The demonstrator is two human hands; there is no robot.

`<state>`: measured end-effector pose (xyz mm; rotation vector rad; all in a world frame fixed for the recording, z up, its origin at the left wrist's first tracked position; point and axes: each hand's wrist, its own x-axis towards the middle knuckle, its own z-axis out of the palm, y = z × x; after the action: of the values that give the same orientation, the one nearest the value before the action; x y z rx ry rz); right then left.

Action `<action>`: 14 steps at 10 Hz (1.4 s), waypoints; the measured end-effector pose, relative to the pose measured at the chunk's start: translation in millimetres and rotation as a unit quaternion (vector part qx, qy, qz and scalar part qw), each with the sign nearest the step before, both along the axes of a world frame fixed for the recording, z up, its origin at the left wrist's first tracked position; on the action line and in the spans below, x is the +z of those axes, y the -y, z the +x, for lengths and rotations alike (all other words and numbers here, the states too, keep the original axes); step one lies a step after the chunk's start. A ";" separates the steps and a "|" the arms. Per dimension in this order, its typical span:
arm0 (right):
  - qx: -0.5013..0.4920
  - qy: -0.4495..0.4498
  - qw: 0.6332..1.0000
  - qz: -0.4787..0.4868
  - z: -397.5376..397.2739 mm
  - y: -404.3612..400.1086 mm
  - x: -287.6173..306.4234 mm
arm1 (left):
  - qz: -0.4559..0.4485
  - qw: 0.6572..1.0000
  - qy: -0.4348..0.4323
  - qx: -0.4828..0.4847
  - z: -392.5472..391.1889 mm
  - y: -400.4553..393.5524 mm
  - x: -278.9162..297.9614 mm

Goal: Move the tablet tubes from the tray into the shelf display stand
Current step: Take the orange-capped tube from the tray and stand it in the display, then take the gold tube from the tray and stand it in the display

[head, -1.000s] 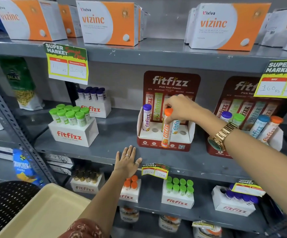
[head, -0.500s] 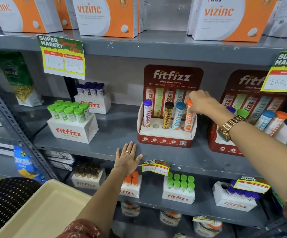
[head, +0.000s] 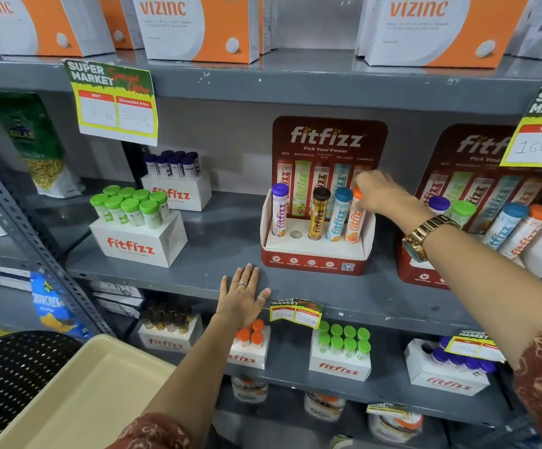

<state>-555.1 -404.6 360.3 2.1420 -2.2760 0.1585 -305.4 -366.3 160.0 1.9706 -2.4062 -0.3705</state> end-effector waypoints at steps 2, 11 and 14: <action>-0.007 -0.036 0.999 0.010 -3.3 1.6 -14.5 | -0.002 1.000 0.001 0.001 -0.1 0.6 -0.9; 0.377 -0.009 0.923 -0.078 260.9 -69.0 -124.3 | -0.013 0.974 0.000 0.225 203.5 -156.0 -35.1; 0.541 -0.003 0.839 0.054 387.5 -157.0 -221.0 | 0.131 0.922 0.030 0.364 289.7 -305.4 -94.7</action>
<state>-167.7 -247.6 139.2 3.1587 -0.7910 0.0140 -15.6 -60.9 65.3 2.8193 -1.5134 -0.6177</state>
